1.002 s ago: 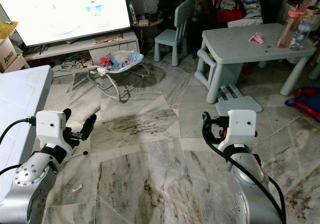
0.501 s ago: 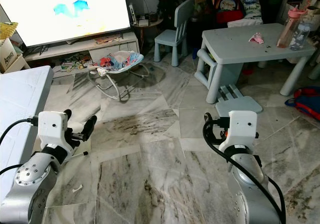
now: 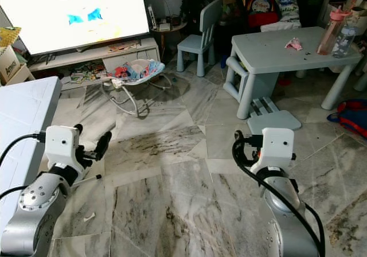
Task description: Hang keys on a hook
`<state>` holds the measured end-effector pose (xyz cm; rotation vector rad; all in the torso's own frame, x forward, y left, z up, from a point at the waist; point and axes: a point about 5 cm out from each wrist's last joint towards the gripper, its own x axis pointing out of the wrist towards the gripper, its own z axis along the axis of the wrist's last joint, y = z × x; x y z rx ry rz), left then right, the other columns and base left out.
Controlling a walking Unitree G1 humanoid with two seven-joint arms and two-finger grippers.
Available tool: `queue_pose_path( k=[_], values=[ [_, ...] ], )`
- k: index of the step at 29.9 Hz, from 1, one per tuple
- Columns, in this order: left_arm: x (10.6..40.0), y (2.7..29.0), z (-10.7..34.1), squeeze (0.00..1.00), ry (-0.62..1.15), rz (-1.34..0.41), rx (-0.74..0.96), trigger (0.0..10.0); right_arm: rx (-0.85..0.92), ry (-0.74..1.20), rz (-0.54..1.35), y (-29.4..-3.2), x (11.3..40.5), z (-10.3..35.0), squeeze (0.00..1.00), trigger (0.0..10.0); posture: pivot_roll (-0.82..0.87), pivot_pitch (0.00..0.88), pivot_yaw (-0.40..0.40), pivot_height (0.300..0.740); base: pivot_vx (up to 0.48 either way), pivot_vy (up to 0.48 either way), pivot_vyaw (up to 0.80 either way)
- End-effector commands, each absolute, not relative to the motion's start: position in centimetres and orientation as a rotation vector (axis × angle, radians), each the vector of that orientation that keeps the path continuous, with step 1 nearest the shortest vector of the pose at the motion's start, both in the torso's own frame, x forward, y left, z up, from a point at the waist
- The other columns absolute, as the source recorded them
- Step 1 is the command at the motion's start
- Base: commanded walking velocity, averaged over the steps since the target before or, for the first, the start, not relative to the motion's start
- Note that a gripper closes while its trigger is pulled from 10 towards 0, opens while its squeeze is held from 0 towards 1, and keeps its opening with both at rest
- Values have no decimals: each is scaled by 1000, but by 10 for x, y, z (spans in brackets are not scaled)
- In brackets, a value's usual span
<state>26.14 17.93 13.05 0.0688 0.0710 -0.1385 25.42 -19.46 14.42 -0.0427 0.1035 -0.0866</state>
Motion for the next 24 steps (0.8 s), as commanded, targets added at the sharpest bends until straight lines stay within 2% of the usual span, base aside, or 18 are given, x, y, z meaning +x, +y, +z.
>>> queue_pose_path(
  k=[1, 8, 16, 24],
  values=[
    [262, 183, 131, 0, 76, -121, 87, 10000, -43, 96, -77, -192, 256, 146, 0, 10000, -81, 0, 104, 740, 0, 0, 0],
    [265, 179, 130, 0, 70, -131, 96, 10000, -51, 85, -75, -190, 255, 148, 0, 10000, -87, 0, 106, 740, 0, 0, 0],
    [269, 170, 126, 0, 62, -110, 68, 10000, -91, 84, -27, -188, 258, 152, 0, 10000, -115, 0, 45, 740, 0, 0, 0],
    [269, 161, 122, 0, 53, -101, 49, 10000, -108, 83, -10, -190, 260, 156, 0, 10000, -128, 0, 17, 740, 0, 0, 0]
  ],
)
